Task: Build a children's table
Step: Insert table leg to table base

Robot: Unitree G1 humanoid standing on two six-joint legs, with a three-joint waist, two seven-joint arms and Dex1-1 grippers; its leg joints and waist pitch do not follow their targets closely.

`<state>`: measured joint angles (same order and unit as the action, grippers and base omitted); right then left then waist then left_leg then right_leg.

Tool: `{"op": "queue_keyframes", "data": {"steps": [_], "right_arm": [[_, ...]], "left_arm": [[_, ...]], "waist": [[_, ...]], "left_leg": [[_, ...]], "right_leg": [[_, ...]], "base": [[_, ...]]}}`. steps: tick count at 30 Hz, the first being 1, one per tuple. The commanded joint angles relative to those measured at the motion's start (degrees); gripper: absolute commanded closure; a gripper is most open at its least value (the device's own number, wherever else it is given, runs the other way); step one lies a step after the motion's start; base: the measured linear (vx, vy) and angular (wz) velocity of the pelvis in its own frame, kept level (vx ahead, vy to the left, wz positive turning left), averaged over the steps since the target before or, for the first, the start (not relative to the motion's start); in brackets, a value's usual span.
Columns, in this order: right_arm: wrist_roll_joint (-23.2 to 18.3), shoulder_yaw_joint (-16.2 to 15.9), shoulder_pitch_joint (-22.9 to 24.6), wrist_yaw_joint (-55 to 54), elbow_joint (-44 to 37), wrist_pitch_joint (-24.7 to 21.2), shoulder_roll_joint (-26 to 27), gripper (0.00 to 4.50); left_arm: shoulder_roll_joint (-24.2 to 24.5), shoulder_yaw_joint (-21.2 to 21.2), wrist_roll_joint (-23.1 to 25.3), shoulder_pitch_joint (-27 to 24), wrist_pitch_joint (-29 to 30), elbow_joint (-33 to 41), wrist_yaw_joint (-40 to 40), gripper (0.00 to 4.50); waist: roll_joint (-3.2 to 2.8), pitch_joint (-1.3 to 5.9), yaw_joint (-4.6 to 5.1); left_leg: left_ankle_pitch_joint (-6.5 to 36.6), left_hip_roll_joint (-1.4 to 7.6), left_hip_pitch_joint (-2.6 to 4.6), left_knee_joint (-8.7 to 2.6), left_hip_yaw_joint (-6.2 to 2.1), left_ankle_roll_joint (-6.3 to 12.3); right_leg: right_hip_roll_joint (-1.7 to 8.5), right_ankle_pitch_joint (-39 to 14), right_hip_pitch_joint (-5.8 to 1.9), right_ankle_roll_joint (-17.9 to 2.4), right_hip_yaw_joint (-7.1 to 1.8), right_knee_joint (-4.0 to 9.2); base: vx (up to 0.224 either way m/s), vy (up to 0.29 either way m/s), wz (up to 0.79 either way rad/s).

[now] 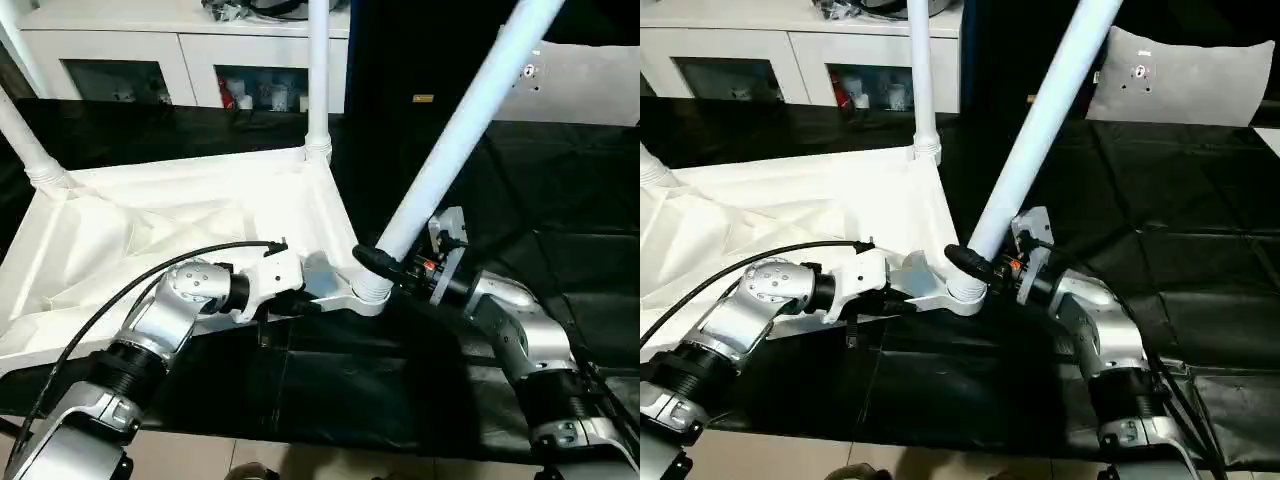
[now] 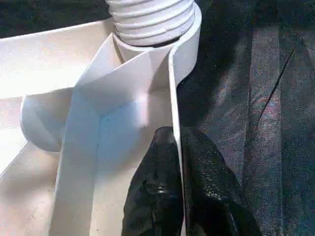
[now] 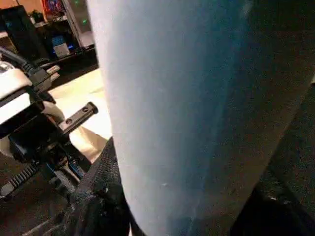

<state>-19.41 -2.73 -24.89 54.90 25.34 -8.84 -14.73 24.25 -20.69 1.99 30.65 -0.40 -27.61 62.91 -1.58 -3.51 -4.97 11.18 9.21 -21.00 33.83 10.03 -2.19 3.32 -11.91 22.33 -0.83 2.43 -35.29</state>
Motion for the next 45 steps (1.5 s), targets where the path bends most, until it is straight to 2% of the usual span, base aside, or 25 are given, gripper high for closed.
{"op": "queue_keyframes", "data": {"steps": [1, 4, 7, 8, 9, 11, 13, 15, 19, 23, 26, 31, 32, 33, 34, 35, 36, 37, 38, 39, 40, 42, 43, 45], "right_arm": [[5.59, -4.16, 1.23, 0.24, 2.31, 0.59, -1.6, 2.6], [8.4, -6.19, 0.59, 0.86, 3.39, 2.3, -2.78, 2.6], [9.23, -7.04, 0.54, 1.61, 3.66, 2.73, -3.26, 2.6], [9.53, -7.43, 0.5, 2.07, 3.84, 2.98, -3.42, 2.6], [9.79, -7.84, 0.48, 2.5, 3.98, 3.2, -3.62, 2.6], [10.26, -8.48, 0.23, 3.0, 4.34, 3.46, -3.82, 2.6], [10.92, -9.91, -0.59, 4.27, 5.48, 3.99, -4.09, 2.6], [11.28, -10.49, -1.05, 4.74, 5.98, 4.27, -4.06, 2.6], [11.95, -11.4, -1.66, 6.42, 6.14, 4.26, -3.95, 2.6], [10.88, -11.16, -2.55, 6.42, 6.8, 3.25, -3.11, 2.6], [9.89, -10.49, -3.08, 6.3, 6.8, 2.34, -2.36, 2.6], [11.13, -10.33, -3.34, 3.88, 6.95, 2.21, -1.7, 2.6], [12.87, -10.06, -3.49, -0.76, 7.05, 1.5, -0.9, 2.6], [13.18, -9.98, -3.52, -1.66, 7.08, 1.35, -0.74, 2.6], [13.72, -9.54, -3.49, -4.31, 6.98, 0.61, -0.09, 2.6], [13.72, -9.54, -3.49, -4.31, 6.98, 0.61, -0.09, 2.6], [13.58, -8.8, -3.45, -6.34, 6.84, -0.15, 0.69, 2.6], [13.49, -8.1, -3.57, -8.38, 7.02, -0.56, 1.6, 2.6], [13.49, -8.1, -3.57, -8.38, 7.02, -0.56, 1.6, 2.6], [13.77, -7.34, -4.26, -11.9, 8.16, -0.89, 3.29, 2.6], [13.9, -7.21, -4.61, -12.97, 8.73, -0.88, 3.83, 2.6], [13.97, -7.15, -4.8, -13.53, 9.06, -0.89, 4.12, 2.6], [13.87, -7.02, -5.16, -14.2, 9.56, -1.05, 4.69, 2.6], [13.73, -7.04, -5.33, -14.45, 9.81, -1.25, 5.17, 2.6]], "left_arm": [[0.29, 0.04, 0.62, -0.29, -0.17, -1.76, -0.51, 4.5], [0.23, -0.14, 0.81, -0.33, -0.27, -1.68, -0.26, 4.5], [0.22, -0.25, 0.89, -0.46, -0.27, -1.48, -0.12, 4.5], [0.22, -0.32, 0.9, -0.48, -0.31, -1.45, 0.06, 4.5], [0.25, -0.42, 0.92, -0.53, -0.3, -1.29, 0.27, 4.5], [0.3, -0.57, 0.93, -0.4, -0.4, -1.29, 0.65, 4.5], [0.2, -0.85, 0.77, 0.43, -0.57, -1.28, 1.66, 4.5], [-0.04, -0.8, 0.64, 1.2, -0.56, -1.62, 1.97, 4.5], [-0.7, -0.38, 0.91, 4.15, -1.4, -4.69, 1.85, 4.5], [-0.55, -0.1, 1.54, 6.28, -2.41, -7.68, 1.72, 4.5], [-0.17, 0.12, 1.54, 6.07, -1.64, -7.14, 1.61, 4.5], [-0.17, 1.88, 0.38, 4.31, 2.61, -4.59, -0.39, 4.5], [-0.16, 4.32, -0.57, 2.07, 8.71, -0.15, -3.99, 4.5], [-0.16, 4.81, -0.78, 1.58, 9.98, 0.89, -4.7, 4.5], [-0.61, 6.87, -2.2, -0.48, 15.35, 5.43, -7.16, 4.5], [-0.61, 6.87, -2.2, -0.48, 15.35, 5.43, -7.16, 4.5], [-1.4, 8.41, -3.52, -2.76, 19.93, 10.48, -9.14, 4.5], [-2.43, 9.02, -4.28, -5.64, 24.07, 16.43, -10.77, 4.5], [-2.43, 9.02, -4.28, -5.64, 24.07, 16.43, -10.77, 4.5], [-4.71, 8.12, -3.81, -10.18, 29.56, 25.81, -13.25, 4.5], [-5.64, 7.47, -3.35, -11.33, 30.96, 28.26, -13.88, 4.5], [-6.17, 7.12, -3.08, -11.82, 31.67, 29.37, -14.21, 4.5], [-6.82, 6.07, -1.92, -12.06, 32.21, 30.35, -14.9, 4.5], [-7.21, 4.97, -0.51, -12.09, 32.33, 30.88, -15.53, 4.5]], "waist": [[0.05, 3.21, -0.22], [0.03, 2.97, 0.01], [-0.14, 2.74, 0.05], [-0.13, 2.68, 0.12], [-0.51, 2.53, 0.1], [-0.35, 2.61, 0.21], [-0.56, 2.44, 0.3], [-0.45, 2.45, 0.24], [-0.47, 2.22, 0.11], [-0.39, 1.97, 0.07], [-0.34, 1.85, 0.09], [-0.25, 1.88, 0.24], [-0.39, 1.88, 0.22], [-0.31, 1.99, 0.44], [-0.22, 1.75, 0.82], [-0.29, 1.71, 1.13], [-0.28, 1.65, 1.29], [0.26, 1.65, 1.7], [-0.04, 1.65, 2.05], [-0.05, 1.75, 2.21], [0.18, 1.84, 2.82], [0.02, 2.22, 2.83], [0.29, 2.39, 2.71], [0.12, 2.32, 2.35]], "left_leg": [[11.22, 4.21, 0.56, -4.42, -1.43, 1.48], [13.21, 4.21, 0.63, -4.6, -1.48, 0.87], [14.97, 4.25, 0.76, -4.78, -1.59, 0.44], [15.48, 4.3, 0.78, -4.9, -1.65, 0.44], [15.87, 4.34, 0.83, -4.97, -1.73, 0.29], [16.31, 4.33, 0.97, -5.02, -1.69, 0.22], [16.84, 4.29, 1.0, -5.08, -1.65, 0.22], [16.48, 4.28, 0.95, -5.1, -1.65, 0.36], [17.13, 4.26, 1.06, -5.2, -1.64, 0.48], [19.56, 4.38, 1.28, -5.43, -1.88, -0.09], [20.35, 4.53, 1.37, -5.61, -1.98, -0.29], [18.3, 4.49, 1.07, -5.72, -1.86, -0.09], [18.49, 4.47, 1.13, -5.72, -1.9, -0.02], [18.13, 4.82, 1.0, -5.89, -1.98, -0.76], [18.66, 4.49, 0.77, -5.97, -2.05, -0.58], [18.9, 4.35, 0.94, -5.88, -1.98, -0.59], [19.25, 4.23, 0.9, -5.84, -1.98, -0.36], [18.1, 4.54, 0.59, -6.0, -2.12, -0.44], [17.46, 4.46, 0.16, -6.12, -2.21, 0.1], [17.55, 4.5, 0.46, -6.04, -2.05, 0.25], [15.25, 4.52, -0.17, -6.01, -2.12, 0.76], [12.12, 4.33, 0.17, -5.59, -1.61, 2.32], [10.18, 4.17, 0.17, -5.25, -1.33, 3.46], [8.55, 3.97, 0.12, -5.09, -1.22, 4.65]], "right_leg": [[5.74, -10.34, -2.19, -14.09, -2.93, 4.47], [5.65, -12.88, -2.12, -13.51, -2.98, 4.78], [5.73, -15.41, -2.03, -12.94, -3.11, 5.03], [5.68, -15.63, -2.02, -12.89, -3.12, 5.11], [5.67, -15.66, -1.88, -12.9, -3.13, 5.09], [5.55, -14.34, -1.97, -13.25, -3.12, 5.08], [5.47, -14.03, -1.94, -13.58, -3.1, 5.15], [5.54, -13.35, -2.1, -13.79, -3.14, 5.1], [5.57, -15.44, -2.0, -13.62, -3.14, 5.36], [5.87, -20.87, -1.76, -12.4, -3.24, 5.87], [5.93, -22.54, -1.53, -11.82, -3.34, 6.03], [5.9, -20.02, -1.67, -12.42, -3.37, 5.85], [5.9, -20.59, -1.65, -12.31, -3.33, 5.91], [6.1, -19.28, -1.9, -12.86, -3.41, 5.41], [5.97, -20.52, -1.81, -12.69, -3.24, 5.62], [5.93, -22.23, -1.54, -12.57, -3.3, 5.88], [5.82, -23.51, -1.5, -12.11, -3.3, 6.11], [6.02, -22.36, -1.77, -12.65, -3.39, 5.69], [5.75, -21.69, -1.81, -12.49, -3.18, 5.75], [5.58, -21.33, -1.57, -12.51, -3.19, 5.83], [5.62, -17.28, -2.14, -13.46, -3.2, 5.36], [5.22, -12.56, -1.95, -14.36, -3.05, 5.43], [5.15, -9.88, -2.05, -14.89, -3.03, 5.46], [5.18, -8.36, -2.09, -15.19, -2.91, 5.4]], "base": [[0.0, 0.0, 0.0], [0.0, 0.0, 0.0], [0.0, 0.0, 0.0], [0.0, 0.0, 0.0], [0.0, 0.0, 0.0], [0.0, 0.0, 0.0], [0.0, 0.0, 0.0], [0.0, 0.0, 0.0], [0.0, 0.0, 0.0], [0.0, 0.0, 0.0], [0.0, 0.0, 0.0], [0.0, 0.0, 0.0], [0.0, 0.0, 0.0], [0.0, 0.0, 0.0], [0.0, 0.0, 0.0], [0.0, 0.0, 0.0], [0.0, 0.0, 0.0], [0.0, 0.0, 0.0], [0.0, 0.0, 0.0], [0.0, 0.0, 0.0], [0.0, 0.0, 0.0], [0.0, 0.0, 0.0], [0.0, 0.0, 0.0], [0.0, 0.0, 0.0]]}}
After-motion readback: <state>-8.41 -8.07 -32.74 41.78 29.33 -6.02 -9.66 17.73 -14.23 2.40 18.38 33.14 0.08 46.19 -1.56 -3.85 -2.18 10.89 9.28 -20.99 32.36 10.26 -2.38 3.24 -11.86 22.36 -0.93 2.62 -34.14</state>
